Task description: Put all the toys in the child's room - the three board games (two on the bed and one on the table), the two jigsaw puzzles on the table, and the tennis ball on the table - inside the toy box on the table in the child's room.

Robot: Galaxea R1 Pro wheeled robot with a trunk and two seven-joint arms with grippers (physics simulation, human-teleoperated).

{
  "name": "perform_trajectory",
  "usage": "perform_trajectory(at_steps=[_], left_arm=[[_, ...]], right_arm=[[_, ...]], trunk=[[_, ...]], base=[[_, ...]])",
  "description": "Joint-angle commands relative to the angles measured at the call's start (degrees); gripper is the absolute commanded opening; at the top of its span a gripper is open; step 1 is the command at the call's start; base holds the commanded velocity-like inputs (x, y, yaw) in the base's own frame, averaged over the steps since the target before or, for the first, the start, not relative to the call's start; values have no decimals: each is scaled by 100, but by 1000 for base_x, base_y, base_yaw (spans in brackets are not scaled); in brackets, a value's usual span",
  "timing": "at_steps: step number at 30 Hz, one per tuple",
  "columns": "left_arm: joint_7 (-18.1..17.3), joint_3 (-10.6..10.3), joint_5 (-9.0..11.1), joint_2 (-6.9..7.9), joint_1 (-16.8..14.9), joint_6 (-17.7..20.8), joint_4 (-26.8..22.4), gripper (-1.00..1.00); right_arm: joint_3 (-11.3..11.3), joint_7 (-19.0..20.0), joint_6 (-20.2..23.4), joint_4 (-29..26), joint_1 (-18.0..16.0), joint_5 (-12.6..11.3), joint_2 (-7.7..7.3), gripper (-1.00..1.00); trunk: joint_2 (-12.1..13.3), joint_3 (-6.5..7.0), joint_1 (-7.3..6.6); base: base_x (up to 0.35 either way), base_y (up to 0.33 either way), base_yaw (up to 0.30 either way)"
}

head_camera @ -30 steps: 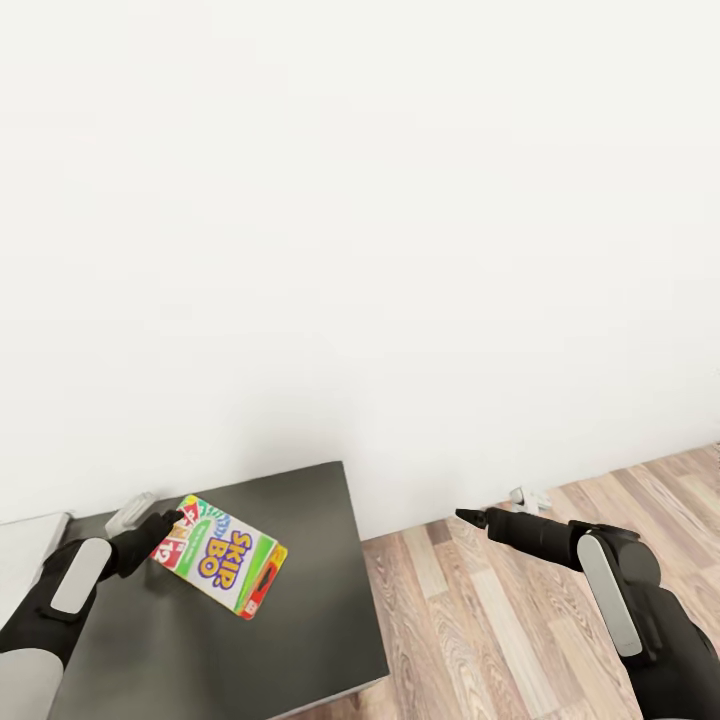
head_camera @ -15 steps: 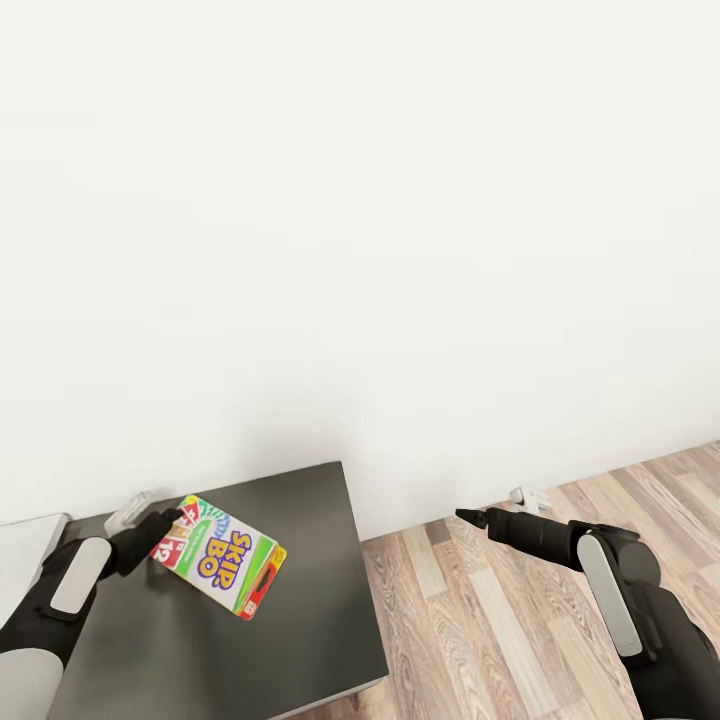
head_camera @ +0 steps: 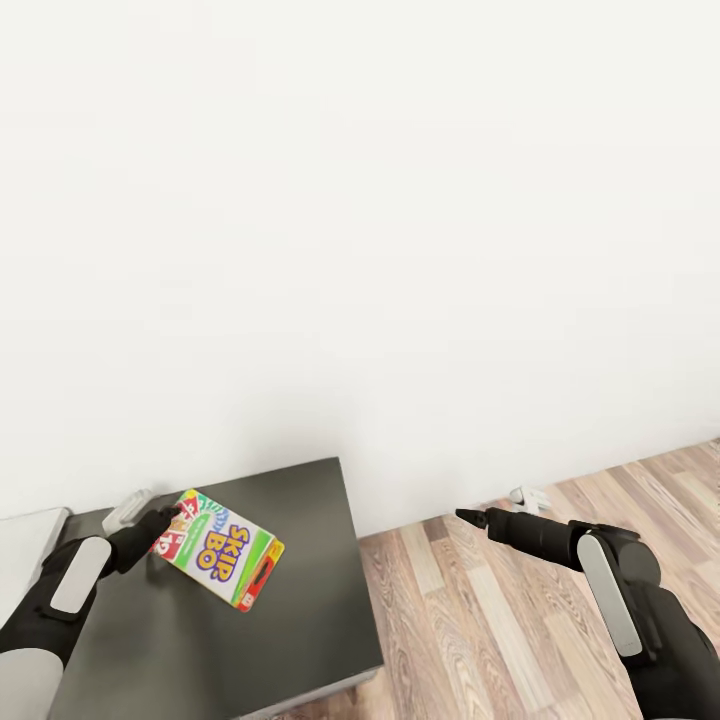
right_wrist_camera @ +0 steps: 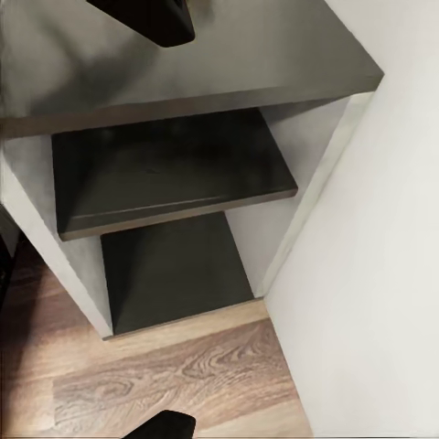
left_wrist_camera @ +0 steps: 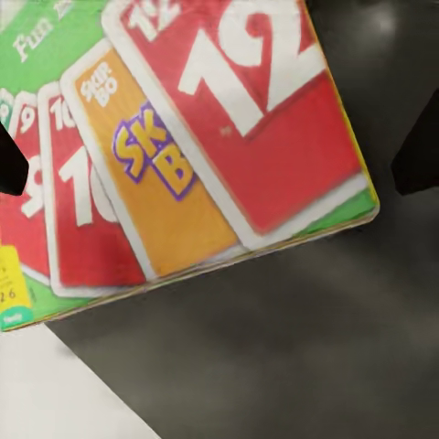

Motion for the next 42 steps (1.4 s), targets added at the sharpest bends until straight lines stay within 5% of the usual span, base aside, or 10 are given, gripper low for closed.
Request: perform_trajectory(at_steps=[1,42], left_arm=[[49,4,61,-1,-3,25,-11,100],[41,0,70,-1,-3,4,-12,100]], right_arm=[[-8,58,22,-2,-5,48,0,100],[-8,51,29,-2,-5,48,0,100]], trunk=[[-11,-10,2],[-11,-10,2]], base=[[-149,-111,0],[-34,-29,-36]])
